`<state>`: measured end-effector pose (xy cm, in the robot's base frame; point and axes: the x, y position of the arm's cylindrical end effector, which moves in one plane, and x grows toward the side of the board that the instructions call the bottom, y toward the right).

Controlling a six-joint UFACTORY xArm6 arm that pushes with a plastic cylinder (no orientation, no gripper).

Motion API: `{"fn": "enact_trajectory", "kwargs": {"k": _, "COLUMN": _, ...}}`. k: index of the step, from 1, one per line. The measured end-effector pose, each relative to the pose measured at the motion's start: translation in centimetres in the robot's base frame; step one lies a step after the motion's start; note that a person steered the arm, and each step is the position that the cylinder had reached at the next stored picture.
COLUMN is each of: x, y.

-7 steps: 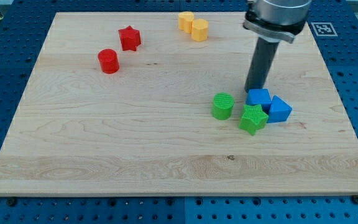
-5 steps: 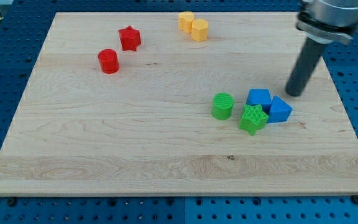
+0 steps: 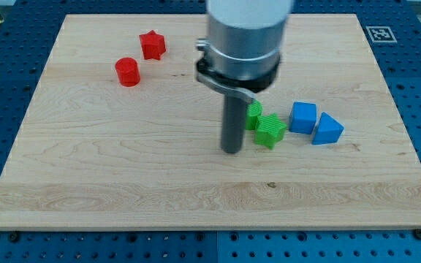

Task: Slide green star along with green circle towards top center

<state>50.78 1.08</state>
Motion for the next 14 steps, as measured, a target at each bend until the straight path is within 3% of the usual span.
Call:
{"fn": "enact_trajectory", "kwargs": {"k": 1, "x": 0.5, "y": -0.6}}
{"fn": "enact_trajectory", "kwargs": {"k": 2, "x": 3.0, "y": 2.5}}
{"fn": "enact_trajectory", "kwargs": {"k": 4, "x": 2.2, "y": 11.0}}
{"fn": "enact_trajectory", "kwargs": {"k": 6, "x": -1.3, "y": 4.7}}
{"fn": "enact_trajectory", "kwargs": {"k": 10, "x": -5.5, "y": -0.4}}
{"fn": "enact_trajectory", "kwargs": {"k": 12, "x": -7.0, "y": -0.7}}
{"fn": "enact_trajectory", "kwargs": {"k": 14, "x": -10.0, "y": 4.6}}
